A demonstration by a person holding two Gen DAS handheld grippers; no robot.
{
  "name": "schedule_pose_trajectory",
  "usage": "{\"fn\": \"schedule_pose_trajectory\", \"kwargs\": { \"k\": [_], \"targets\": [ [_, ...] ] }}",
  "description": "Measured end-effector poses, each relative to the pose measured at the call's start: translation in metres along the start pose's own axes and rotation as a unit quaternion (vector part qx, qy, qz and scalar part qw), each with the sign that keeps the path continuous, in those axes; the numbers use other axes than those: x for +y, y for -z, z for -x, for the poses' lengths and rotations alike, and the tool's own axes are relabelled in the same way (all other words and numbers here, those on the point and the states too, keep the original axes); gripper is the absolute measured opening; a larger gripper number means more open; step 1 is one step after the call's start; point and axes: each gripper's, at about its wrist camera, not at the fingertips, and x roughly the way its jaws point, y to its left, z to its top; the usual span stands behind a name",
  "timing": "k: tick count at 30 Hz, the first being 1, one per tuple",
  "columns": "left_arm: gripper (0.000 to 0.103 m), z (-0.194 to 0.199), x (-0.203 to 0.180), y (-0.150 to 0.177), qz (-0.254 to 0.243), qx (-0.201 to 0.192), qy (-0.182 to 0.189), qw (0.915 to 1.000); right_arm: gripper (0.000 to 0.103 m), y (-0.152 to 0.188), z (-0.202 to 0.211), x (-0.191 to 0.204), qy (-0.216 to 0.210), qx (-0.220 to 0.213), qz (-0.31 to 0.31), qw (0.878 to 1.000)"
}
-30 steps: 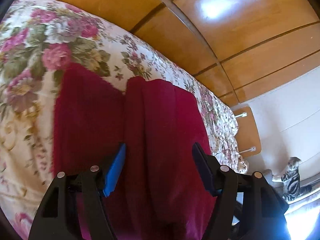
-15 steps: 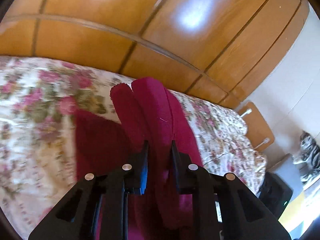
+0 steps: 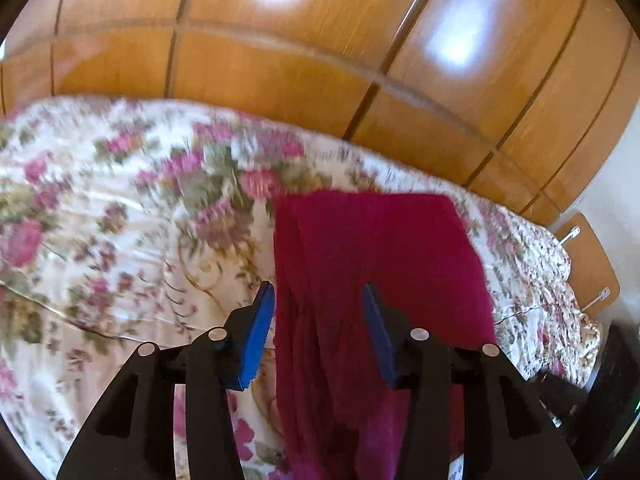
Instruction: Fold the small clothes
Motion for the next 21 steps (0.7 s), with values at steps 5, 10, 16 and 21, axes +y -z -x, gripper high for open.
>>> {"fn": "schedule_pose_trajectory", "kwargs": {
  "k": [5, 10, 16, 21],
  "targets": [
    [0.045, 0.009, -0.021, 0.012, -0.053, -0.024, -0.028, 0.9979, 0.079, -0.04, 0.018, -0.024, 0.028, -0.061, -0.042, 0.997],
    [0.045, -0.016, -0.03, 0.032, -0.079, 0.007, -0.052, 0.9955, 0.076, -0.077, -0.014, -0.045, 0.068, -0.049, -0.06, 0.995],
    [0.045, -0.03, -0.03, 0.042, -0.084, 0.01, -0.063, 0.9944, 0.078, -0.083, -0.113, -0.091, 0.093, 0.053, -0.094, 0.99],
    [0.045, -0.031, -0.029, 0.042, -0.083, 0.01, -0.059, 0.9948, 0.082, -0.077, -0.115, -0.106, 0.066, 0.045, -0.12, 0.99]
  ]
}}
